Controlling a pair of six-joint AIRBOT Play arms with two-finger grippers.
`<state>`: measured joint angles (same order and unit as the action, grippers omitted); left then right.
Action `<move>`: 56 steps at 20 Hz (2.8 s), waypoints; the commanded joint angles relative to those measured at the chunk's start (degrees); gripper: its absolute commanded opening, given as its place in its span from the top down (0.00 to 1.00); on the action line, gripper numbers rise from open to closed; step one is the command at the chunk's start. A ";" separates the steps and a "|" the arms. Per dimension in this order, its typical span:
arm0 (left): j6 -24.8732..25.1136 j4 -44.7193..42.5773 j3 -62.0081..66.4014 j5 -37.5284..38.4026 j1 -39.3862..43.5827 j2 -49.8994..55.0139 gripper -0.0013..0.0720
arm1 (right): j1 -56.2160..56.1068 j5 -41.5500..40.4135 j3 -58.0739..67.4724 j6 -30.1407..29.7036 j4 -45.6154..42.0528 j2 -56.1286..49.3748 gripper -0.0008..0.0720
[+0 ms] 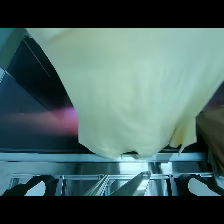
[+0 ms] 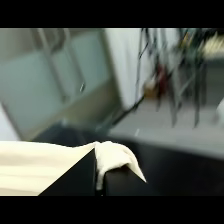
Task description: Fold the shirts.
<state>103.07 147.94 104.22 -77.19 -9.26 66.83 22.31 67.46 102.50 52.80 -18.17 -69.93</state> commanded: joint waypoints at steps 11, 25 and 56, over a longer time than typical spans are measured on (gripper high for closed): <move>-0.07 -6.78 7.61 -1.03 -1.92 45.22 0.00 | -11.28 0.42 0.59 15.80 -17.29 -44.94 0.41; 0.81 -14.29 -63.76 -4.37 3.15 12.28 0.56 | -10.40 1.49 9.92 21.00 -22.21 -54.69 0.29; -3.13 -26.49 -49.57 6.69 7.08 15.98 0.96 | -6.32 13.03 11.98 33.03 -29.16 -52.48 0.97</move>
<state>102.39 129.25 47.53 -67.31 4.34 83.53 12.14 73.43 115.31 82.39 -42.46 -124.44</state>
